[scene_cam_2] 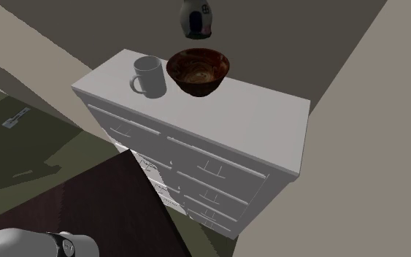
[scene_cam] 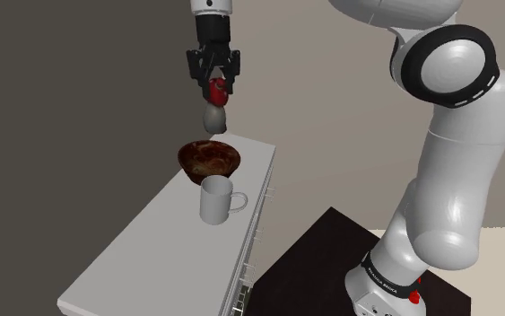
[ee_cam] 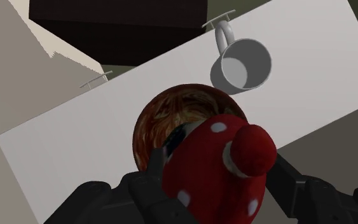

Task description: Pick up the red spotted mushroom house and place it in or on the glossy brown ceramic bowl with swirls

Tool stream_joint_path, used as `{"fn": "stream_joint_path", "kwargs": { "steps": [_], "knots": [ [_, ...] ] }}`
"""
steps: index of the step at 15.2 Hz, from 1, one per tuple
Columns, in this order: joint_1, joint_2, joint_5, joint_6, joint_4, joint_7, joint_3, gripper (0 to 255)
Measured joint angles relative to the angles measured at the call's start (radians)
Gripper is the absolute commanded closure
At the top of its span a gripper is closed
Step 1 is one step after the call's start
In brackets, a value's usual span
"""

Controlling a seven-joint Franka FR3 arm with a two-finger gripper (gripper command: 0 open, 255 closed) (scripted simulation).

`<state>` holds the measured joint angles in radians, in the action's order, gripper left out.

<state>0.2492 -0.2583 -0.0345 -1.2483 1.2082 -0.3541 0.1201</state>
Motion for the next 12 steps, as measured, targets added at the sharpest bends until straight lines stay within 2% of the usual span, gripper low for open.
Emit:
{"fn": "stream_joint_path", "kwargs": {
  "steps": [12],
  "knots": [
    [-0.004, 0.056, -0.004, -0.185, 0.241, 0.01, -0.001, 255]
  ]
}}
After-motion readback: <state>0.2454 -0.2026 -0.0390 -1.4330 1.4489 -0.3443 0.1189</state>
